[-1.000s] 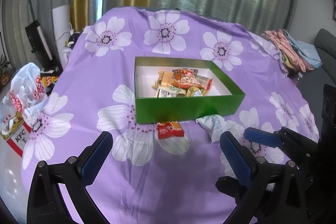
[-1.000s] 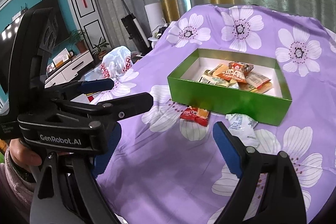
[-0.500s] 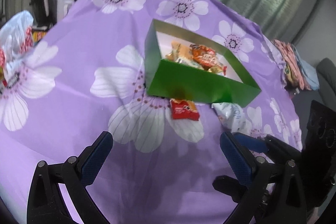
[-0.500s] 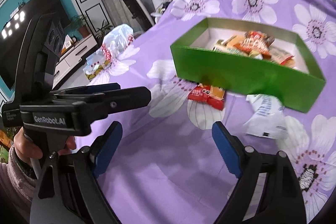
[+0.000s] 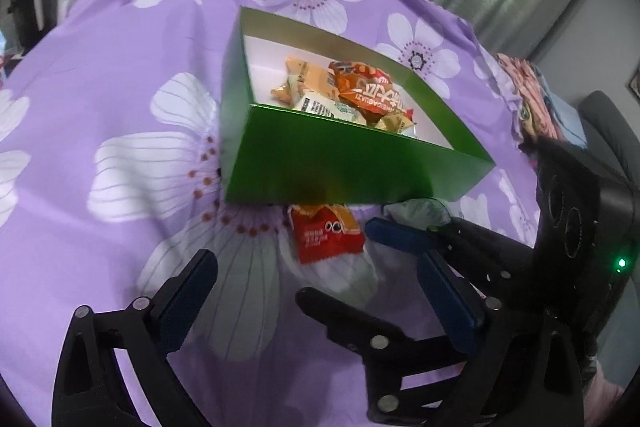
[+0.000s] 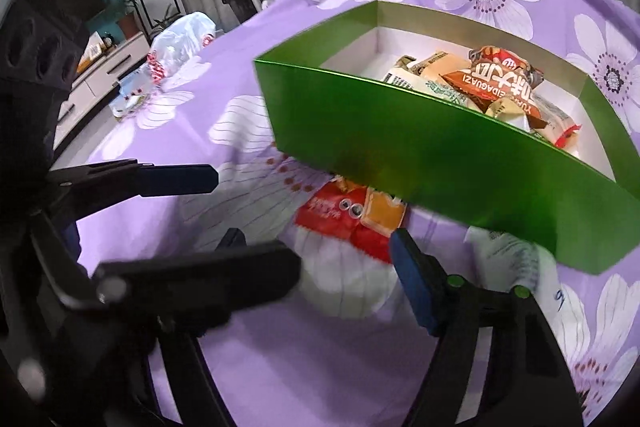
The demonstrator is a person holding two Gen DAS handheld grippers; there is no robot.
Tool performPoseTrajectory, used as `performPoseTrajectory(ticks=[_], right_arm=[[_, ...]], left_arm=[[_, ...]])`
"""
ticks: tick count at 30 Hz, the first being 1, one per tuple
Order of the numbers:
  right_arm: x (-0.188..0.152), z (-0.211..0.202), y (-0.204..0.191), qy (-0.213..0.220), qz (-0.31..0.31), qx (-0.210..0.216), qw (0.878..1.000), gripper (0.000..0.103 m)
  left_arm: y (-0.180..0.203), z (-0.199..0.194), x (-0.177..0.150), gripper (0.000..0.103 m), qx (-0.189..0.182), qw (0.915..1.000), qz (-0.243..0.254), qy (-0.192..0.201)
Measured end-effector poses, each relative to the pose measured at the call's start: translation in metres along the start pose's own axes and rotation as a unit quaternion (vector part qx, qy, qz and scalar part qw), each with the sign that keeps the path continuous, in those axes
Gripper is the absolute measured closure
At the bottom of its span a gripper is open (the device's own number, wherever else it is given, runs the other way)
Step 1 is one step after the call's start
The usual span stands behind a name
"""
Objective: Organize snacks
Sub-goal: 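Grasp the red bag with black-and-white print with the right gripper, then lift the red bag and carry it over the green box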
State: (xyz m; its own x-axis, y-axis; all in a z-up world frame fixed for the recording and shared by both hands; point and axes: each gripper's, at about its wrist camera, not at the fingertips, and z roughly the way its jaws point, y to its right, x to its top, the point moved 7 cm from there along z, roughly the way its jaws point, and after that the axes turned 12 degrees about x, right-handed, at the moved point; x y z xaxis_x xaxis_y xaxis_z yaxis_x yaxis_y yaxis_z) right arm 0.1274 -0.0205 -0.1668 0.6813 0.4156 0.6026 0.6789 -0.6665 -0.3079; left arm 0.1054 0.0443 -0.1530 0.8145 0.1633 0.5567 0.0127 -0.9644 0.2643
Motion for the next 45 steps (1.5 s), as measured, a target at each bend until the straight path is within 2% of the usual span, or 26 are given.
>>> performPoseTrajectory(ticks=[6,9,11,12,16,23,33,45], right_arm=[[0.005,0.012,0.014,-0.018,-0.013,-0.027,0.999,0.029],[0.004,0.019,0.016,-0.037,-0.025,-0.025,0.999,0.03],[0.005,0.025,0.014,-0.053,-0.04,-0.027,0.997,0.032],[0.006,0.027,0.016,-0.054,-0.039,-0.024,0.997,0.034],[0.007,0.026,0.019,-0.045,-0.017,0.007,0.999,0.036],[0.003,0.019,0.009,-0.021,-0.012,0.031,0.999,0.04],[-0.011,0.002,-0.02,-0.016,-0.024,0.052,0.998,0.041],[-0.01,-0.048,-0.053,0.036,-0.055,0.045,0.997,0.041]], left_arm=[[0.007,0.027,0.004,0.024,-0.019,0.9995,0.002,-0.026],[0.007,0.037,0.004,0.036,-0.023,0.9991,-0.004,-0.035],[0.005,0.039,0.007,0.041,-0.024,0.9991,-0.011,-0.033],[0.004,0.04,0.009,0.049,-0.033,0.9986,-0.021,-0.035],[0.001,0.043,0.008,0.06,-0.028,0.9986,-0.027,-0.035],[0.003,0.034,0.003,0.06,-0.022,0.9992,-0.018,-0.029],[0.006,0.005,-0.019,0.061,-0.016,0.9993,-0.025,-0.025],[0.034,-0.047,-0.016,0.061,-0.013,0.9996,0.005,0.026]])
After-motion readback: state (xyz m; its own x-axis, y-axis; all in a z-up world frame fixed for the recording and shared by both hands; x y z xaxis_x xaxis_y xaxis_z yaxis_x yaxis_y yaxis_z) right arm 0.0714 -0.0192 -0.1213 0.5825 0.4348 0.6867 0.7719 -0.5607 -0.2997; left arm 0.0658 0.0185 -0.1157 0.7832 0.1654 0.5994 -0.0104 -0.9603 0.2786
